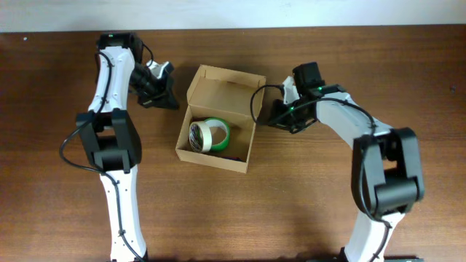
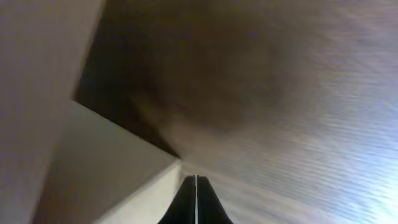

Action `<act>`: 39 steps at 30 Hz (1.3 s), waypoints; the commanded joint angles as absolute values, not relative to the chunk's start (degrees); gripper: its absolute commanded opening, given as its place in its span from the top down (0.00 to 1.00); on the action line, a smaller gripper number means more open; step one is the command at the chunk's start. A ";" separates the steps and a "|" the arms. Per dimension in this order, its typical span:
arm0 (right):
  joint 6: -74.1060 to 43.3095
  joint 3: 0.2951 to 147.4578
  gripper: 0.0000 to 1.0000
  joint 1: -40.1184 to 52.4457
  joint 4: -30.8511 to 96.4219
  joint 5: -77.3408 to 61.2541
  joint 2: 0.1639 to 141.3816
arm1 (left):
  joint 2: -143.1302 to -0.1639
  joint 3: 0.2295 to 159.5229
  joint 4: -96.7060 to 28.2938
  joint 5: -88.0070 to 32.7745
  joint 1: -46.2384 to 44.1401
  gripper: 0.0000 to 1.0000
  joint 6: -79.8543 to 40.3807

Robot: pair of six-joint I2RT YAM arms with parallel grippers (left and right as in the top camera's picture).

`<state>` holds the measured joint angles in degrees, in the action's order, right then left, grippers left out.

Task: Pack container
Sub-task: 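Grip the lid with both grippers and lift it upright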

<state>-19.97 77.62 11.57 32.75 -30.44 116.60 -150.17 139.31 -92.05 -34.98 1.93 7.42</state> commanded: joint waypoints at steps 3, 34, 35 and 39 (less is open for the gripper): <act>-20.38 77.80 0.96 12.14 25.30 -42.09 117.14 | -151.39 139.50 -91.55 -42.72 0.49 0.98 11.51; -17.78 82.74 0.96 8.16 14.55 -55.96 114.24 | -150.41 151.06 -96.71 -68.88 1.19 0.98 28.62; -17.78 83.09 0.96 8.16 14.52 -56.53 114.24 | -150.41 151.50 -96.71 -68.86 1.19 0.98 27.88; -17.78 84.88 0.96 8.16 14.57 -59.11 114.24 | -150.39 151.79 -96.71 -69.10 1.17 0.98 26.96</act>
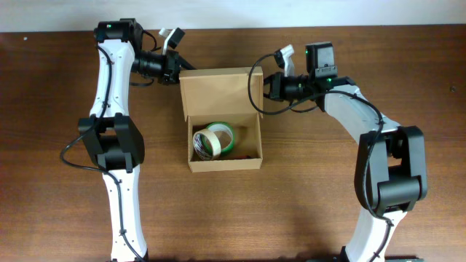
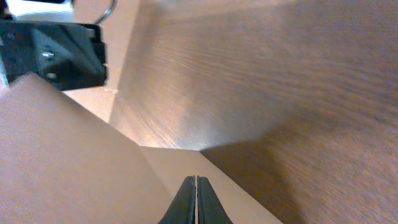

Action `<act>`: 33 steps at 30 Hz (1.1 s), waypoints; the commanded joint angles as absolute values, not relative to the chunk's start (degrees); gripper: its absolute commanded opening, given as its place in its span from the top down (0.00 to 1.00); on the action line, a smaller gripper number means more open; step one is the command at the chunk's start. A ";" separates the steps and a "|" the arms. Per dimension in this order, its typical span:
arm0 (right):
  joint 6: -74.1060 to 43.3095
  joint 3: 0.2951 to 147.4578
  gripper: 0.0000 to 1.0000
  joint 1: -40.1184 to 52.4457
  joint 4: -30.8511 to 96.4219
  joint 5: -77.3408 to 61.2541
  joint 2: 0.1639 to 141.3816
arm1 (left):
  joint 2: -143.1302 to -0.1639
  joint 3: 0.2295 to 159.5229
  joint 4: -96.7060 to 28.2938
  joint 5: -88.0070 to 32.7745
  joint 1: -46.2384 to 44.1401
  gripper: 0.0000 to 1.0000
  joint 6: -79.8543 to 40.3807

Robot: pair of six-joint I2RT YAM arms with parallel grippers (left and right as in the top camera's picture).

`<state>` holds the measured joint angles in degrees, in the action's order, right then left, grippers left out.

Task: Pack container
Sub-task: 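Grip the lid with both grippers and lift it upright, then fold the lid forward down onto the box with both grippers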

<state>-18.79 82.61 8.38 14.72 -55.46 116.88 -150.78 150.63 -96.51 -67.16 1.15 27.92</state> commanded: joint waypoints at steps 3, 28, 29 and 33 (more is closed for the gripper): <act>-17.76 86.74 0.96 8.21 15.88 -60.01 114.24 | -150.23 151.79 -96.71 -69.23 1.17 0.99 26.04; 4.25 107.70 0.96 13.96 64.03 -42.06 114.04 | -135.92 151.63 -96.71 -28.34 -12.78 0.98 9.80; 4.29 107.70 0.96 14.22 64.90 -41.19 114.02 | -135.92 151.20 -96.71 -27.88 -13.23 0.98 9.67; 4.51 107.70 0.96 15.40 68.47 -37.19 113.78 | -135.76 147.06 -96.73 -24.56 -14.28 0.98 8.14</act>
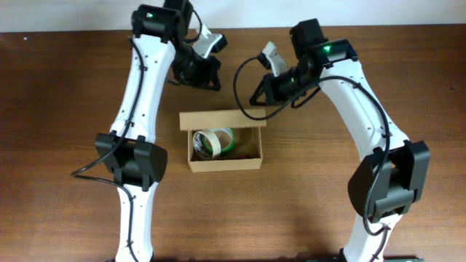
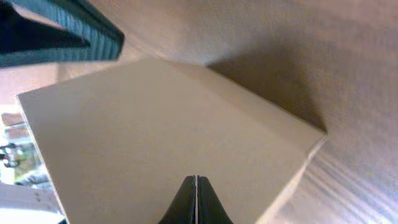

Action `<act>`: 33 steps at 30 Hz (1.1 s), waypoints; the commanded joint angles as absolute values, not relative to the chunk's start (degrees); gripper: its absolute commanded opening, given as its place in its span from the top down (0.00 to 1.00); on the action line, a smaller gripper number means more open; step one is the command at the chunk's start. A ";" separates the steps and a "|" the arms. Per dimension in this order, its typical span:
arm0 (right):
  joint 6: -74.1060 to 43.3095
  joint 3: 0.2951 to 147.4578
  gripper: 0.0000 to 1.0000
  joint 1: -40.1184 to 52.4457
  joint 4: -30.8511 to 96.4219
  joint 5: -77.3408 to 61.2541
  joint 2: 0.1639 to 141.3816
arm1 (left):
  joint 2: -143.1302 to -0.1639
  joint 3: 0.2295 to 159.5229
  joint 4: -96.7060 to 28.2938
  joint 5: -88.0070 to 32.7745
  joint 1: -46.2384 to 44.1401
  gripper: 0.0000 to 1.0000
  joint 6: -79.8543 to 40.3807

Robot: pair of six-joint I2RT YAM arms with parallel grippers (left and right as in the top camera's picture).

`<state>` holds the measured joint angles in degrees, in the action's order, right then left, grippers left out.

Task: Pack container
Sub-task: 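Fold the lid forward down onto the box with both grippers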

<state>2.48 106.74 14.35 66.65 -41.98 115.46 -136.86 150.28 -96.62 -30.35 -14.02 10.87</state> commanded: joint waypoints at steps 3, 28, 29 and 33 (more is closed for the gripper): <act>5.82 107.70 0.96 17.21 71.57 -33.69 113.21 | -134.61 140.68 -96.73 -23.16 -14.33 0.98 8.14; 3.99 98.80 0.96 30.02 78.56 -16.67 110.56 | -111.07 99.15 -91.64 -7.73 -14.48 0.98 2.11; 3.49 96.95 0.96 30.28 76.86 -16.64 110.56 | -110.96 97.82 -90.50 -8.21 -14.50 0.98 2.11; 1.58 90.21 0.96 30.79 70.11 -16.93 110.56 | -110.96 90.83 -84.27 -11.31 -14.50 0.98 2.13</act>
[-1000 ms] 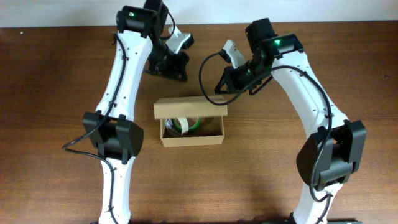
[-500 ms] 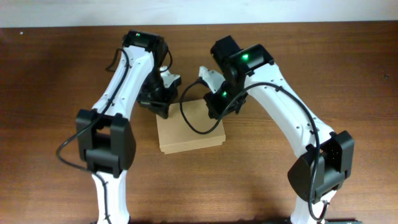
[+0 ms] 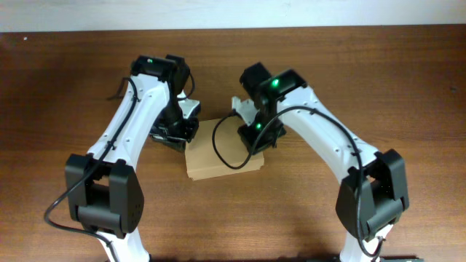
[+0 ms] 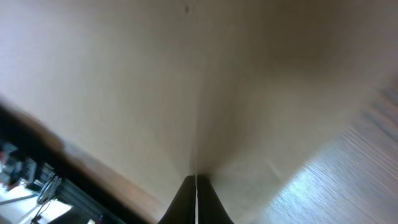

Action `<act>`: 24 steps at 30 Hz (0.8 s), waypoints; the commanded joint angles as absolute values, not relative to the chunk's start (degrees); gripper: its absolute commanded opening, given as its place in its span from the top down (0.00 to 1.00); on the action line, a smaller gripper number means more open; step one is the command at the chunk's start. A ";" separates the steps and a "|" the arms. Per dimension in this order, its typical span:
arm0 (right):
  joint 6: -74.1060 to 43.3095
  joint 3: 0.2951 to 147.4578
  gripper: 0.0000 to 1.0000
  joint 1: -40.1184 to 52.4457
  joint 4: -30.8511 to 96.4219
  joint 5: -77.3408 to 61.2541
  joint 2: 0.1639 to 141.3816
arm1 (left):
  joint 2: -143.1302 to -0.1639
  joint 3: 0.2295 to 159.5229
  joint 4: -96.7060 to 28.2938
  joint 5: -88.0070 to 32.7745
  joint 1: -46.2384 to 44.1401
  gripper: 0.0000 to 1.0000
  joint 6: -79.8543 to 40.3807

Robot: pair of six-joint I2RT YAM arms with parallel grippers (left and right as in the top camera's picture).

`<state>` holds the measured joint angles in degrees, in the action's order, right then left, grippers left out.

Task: Pack container
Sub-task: 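Fold the lid forward down onto the box with both grippers, then release the lid and raise both arms away from the box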

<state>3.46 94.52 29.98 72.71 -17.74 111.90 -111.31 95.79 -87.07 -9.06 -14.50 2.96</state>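
Note:
The cardboard box (image 3: 222, 154) lies in the middle of the table with its lid folded flat over the top, so its contents are hidden. My right gripper (image 3: 253, 137) is at the box's right far corner. In the right wrist view the right gripper (image 4: 196, 177) is shut, with its tips pressed against the tan lid (image 4: 186, 87) along a crease. My left gripper (image 3: 177, 132) sits against the box's left side. Its jaws are too dark to read from overhead.
Brown wooden table (image 3: 364, 87) all around the box. Both arms arch in over the box from the far side, and a black cable (image 3: 218, 149) from the right arm loops over the lid. A pale wall edge runs along the table's far side.
The lid, which covered only the far strip of the box, now lies over the whole top and hides the tape rolls. Both grippers have come from beyond the box down onto it.
At first the box lay askew and open, tape rolls showing, with a gripper at each side. It then sat square, with both grippers at the far corners of the raised lid. After that the lid stood partly over the opening, and now it is flat.

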 commanded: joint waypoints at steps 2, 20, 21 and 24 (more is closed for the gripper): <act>0.30 87.37 0.96 30.79 66.94 -17.39 110.56 | -110.96 87.05 -81.23 -12.53 -14.48 0.98 2.13; 0.89 104.90 0.96 22.87 70.19 -3.16 102.56 | -101.95 96.68 -78.52 -4.47 -10.48 0.98 -7.53; -0.30 107.53 0.96 21.23 71.35 -1.56 102.24 | -101.47 99.35 -79.22 -2.85 -9.41 0.98 -8.19; -1.56 114.69 0.96 15.03 73.67 0.12 101.71 | -100.86 106.39 -80.25 1.72 -6.63 0.98 -8.16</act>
